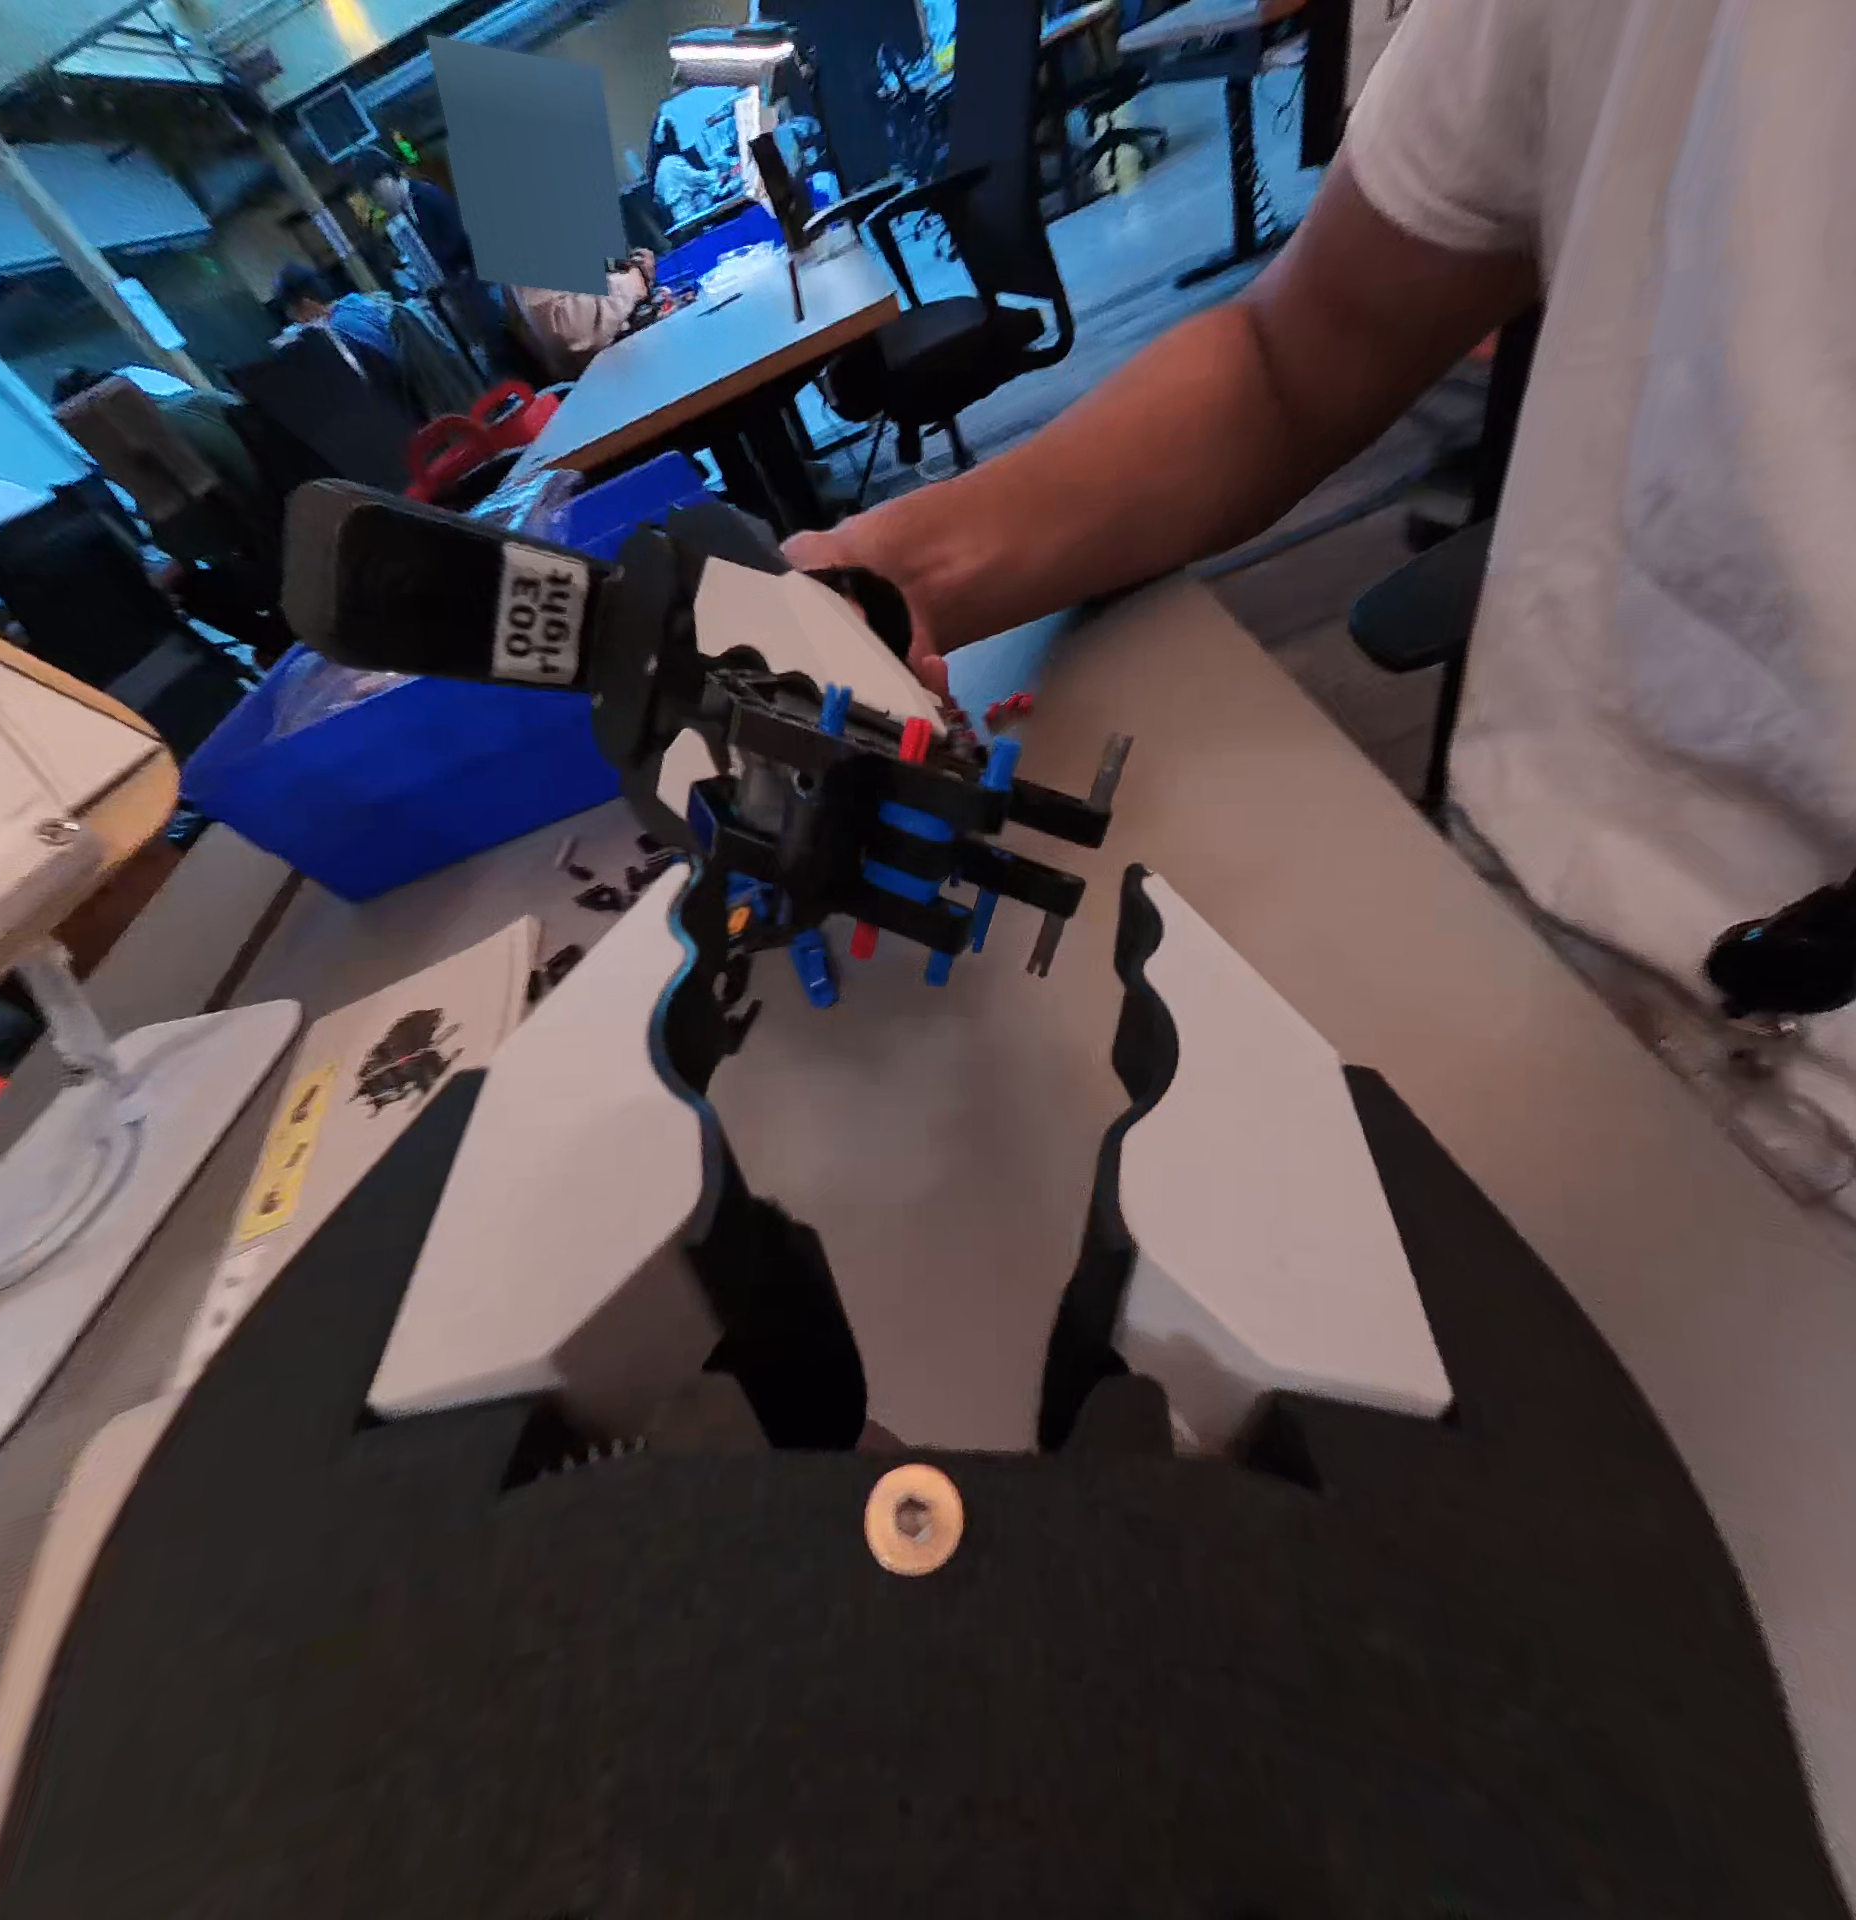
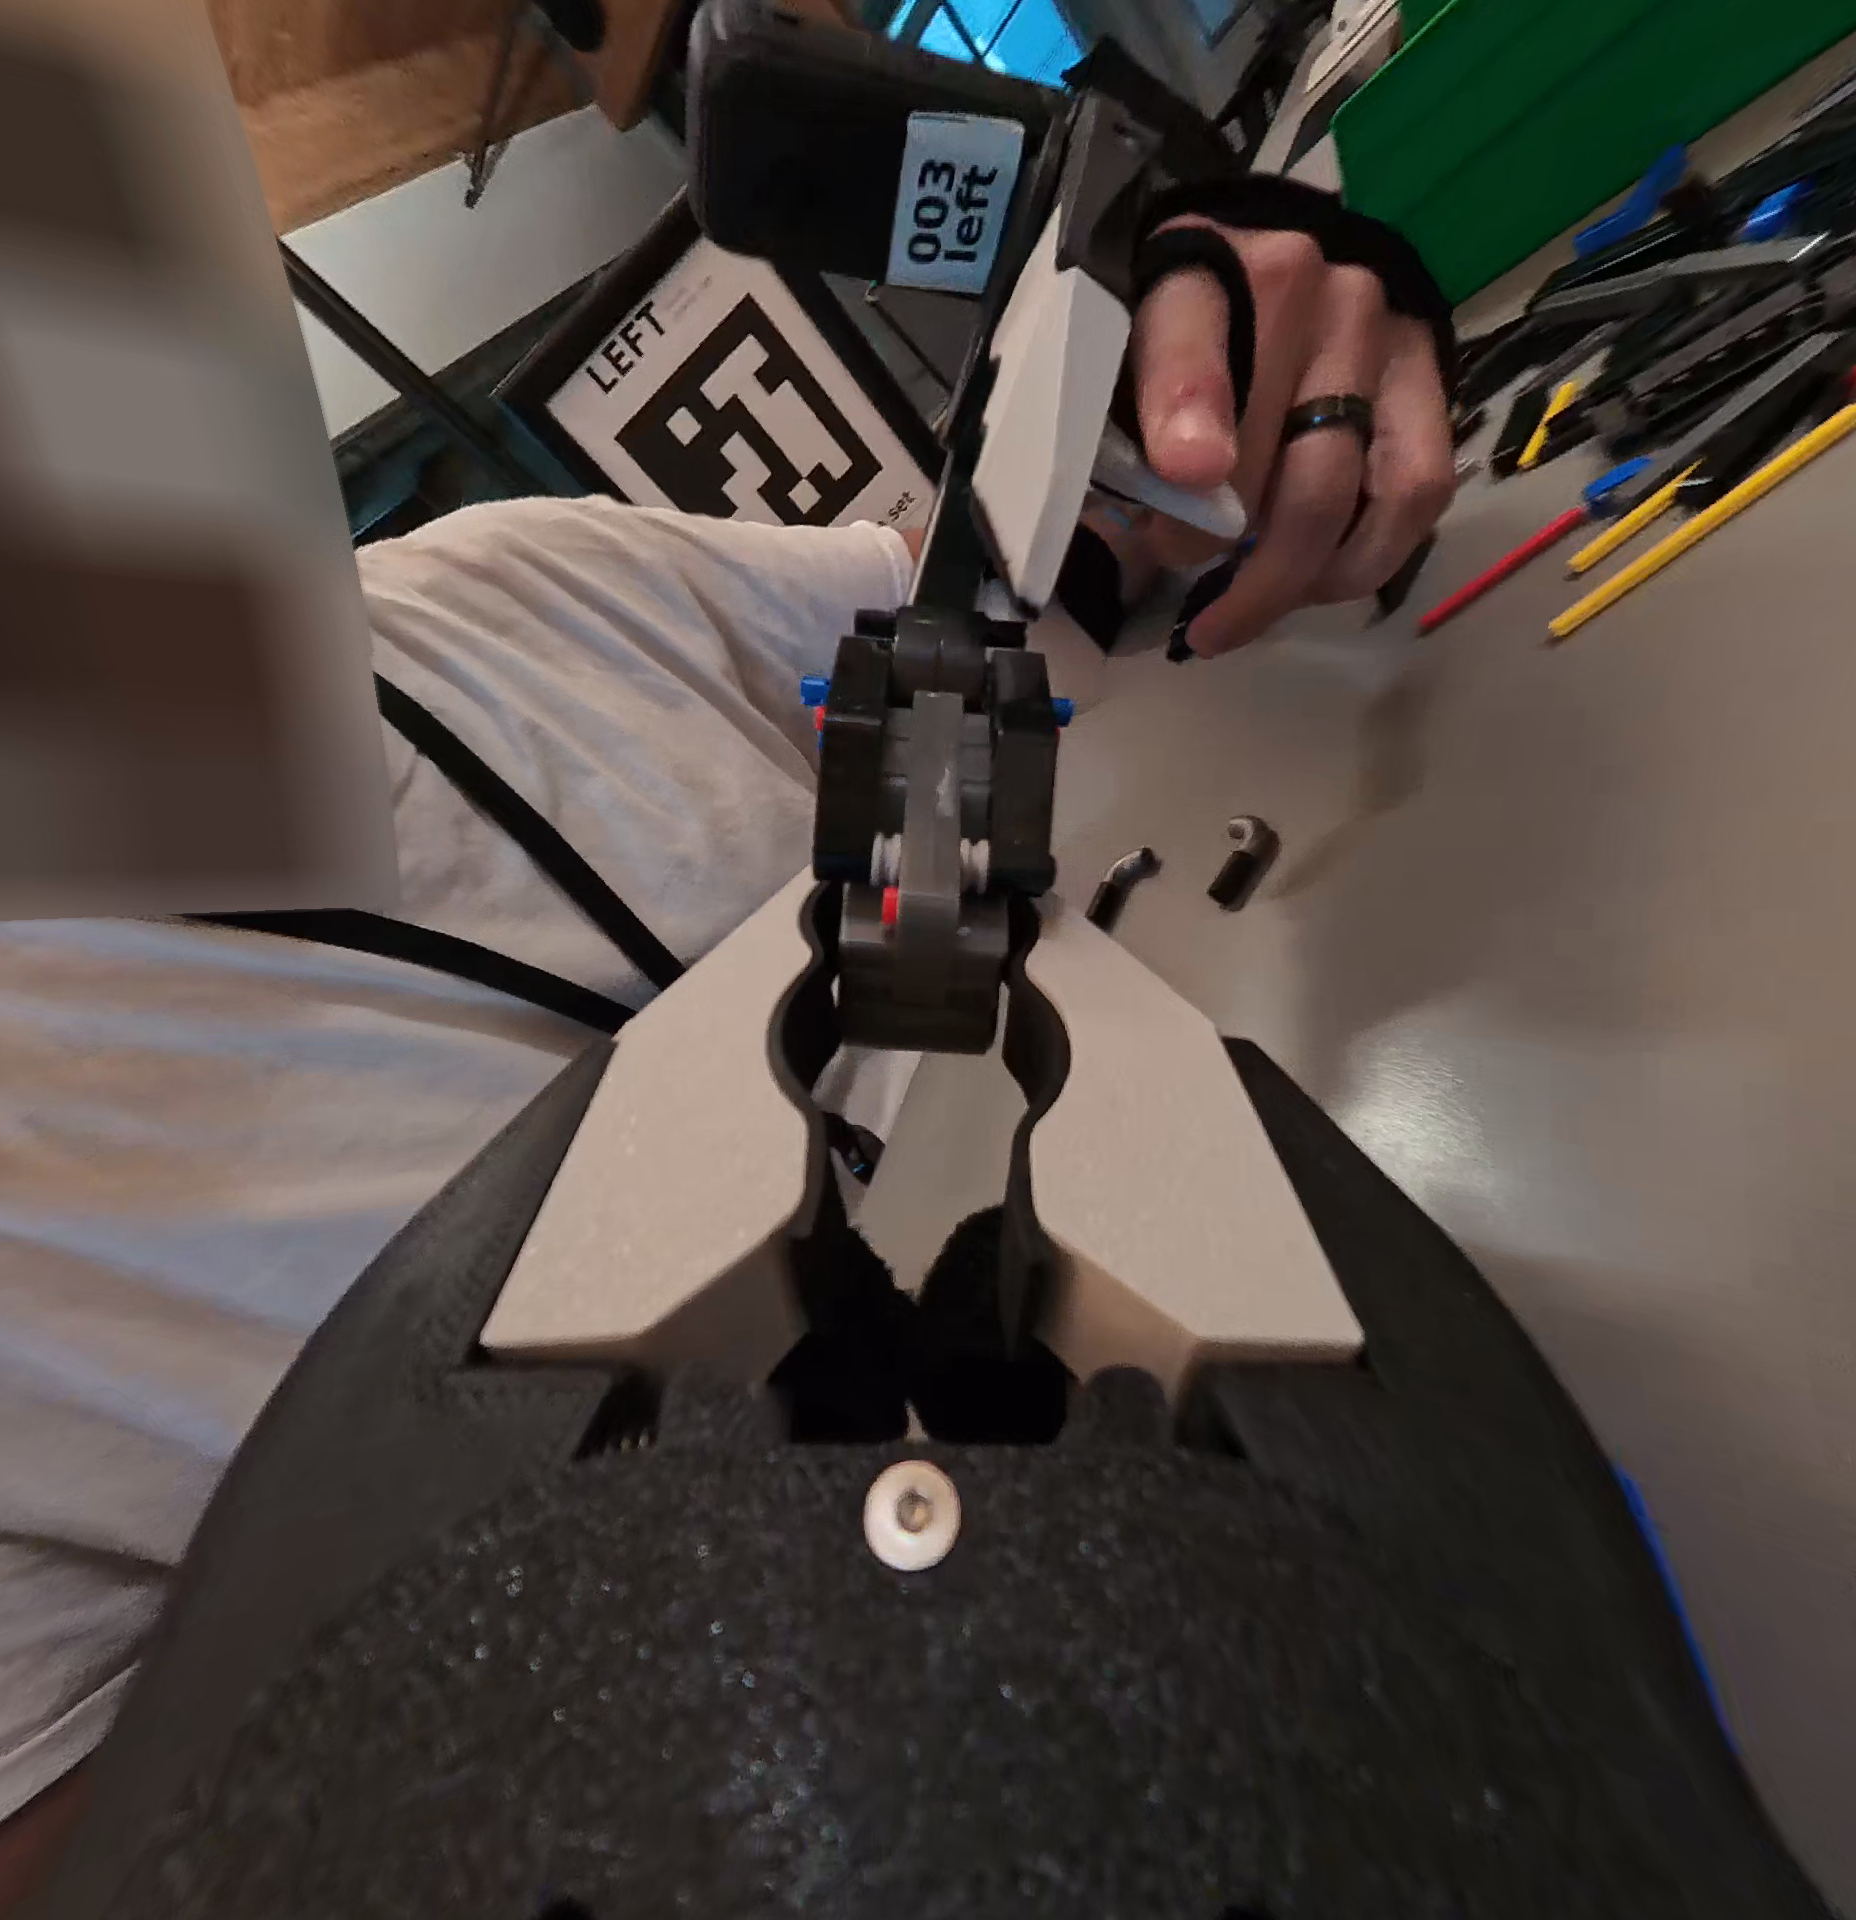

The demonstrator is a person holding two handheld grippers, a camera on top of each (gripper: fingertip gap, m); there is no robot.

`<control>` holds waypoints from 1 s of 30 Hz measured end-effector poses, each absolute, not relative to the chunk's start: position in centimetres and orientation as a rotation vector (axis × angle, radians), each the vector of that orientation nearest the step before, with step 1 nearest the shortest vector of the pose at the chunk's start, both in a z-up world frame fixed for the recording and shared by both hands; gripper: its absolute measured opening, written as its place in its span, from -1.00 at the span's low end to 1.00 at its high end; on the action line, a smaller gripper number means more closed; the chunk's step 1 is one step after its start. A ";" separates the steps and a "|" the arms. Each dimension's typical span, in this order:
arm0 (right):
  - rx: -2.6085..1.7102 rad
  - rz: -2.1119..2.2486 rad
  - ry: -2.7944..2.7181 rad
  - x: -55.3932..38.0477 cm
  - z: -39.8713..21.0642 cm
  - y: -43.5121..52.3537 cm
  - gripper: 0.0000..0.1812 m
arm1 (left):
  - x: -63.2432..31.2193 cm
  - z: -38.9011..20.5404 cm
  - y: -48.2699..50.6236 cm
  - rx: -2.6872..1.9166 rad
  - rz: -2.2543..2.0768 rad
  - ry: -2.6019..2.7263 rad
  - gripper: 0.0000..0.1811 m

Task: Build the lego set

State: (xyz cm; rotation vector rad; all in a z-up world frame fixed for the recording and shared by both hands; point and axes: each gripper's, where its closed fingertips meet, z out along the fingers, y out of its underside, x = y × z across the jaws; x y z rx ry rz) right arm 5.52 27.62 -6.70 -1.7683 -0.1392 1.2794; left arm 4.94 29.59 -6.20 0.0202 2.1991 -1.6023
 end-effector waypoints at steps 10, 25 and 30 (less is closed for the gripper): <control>-1.714 1.483 -0.137 3.0 -6.0 28.9 -0.72 | 4.6 -6.1 28.2 0.017 -1.586 2.134 -0.22; -1.686 1.439 -0.149 3.8 -5.3 28.0 -0.72 | 5.7 -5.1 27.3 -0.003 -1.496 1.921 -0.26; -1.703 1.461 -0.151 3.5 -5.7 28.0 -0.72 | 5.8 -5.6 27.4 -0.044 -1.548 1.981 -0.16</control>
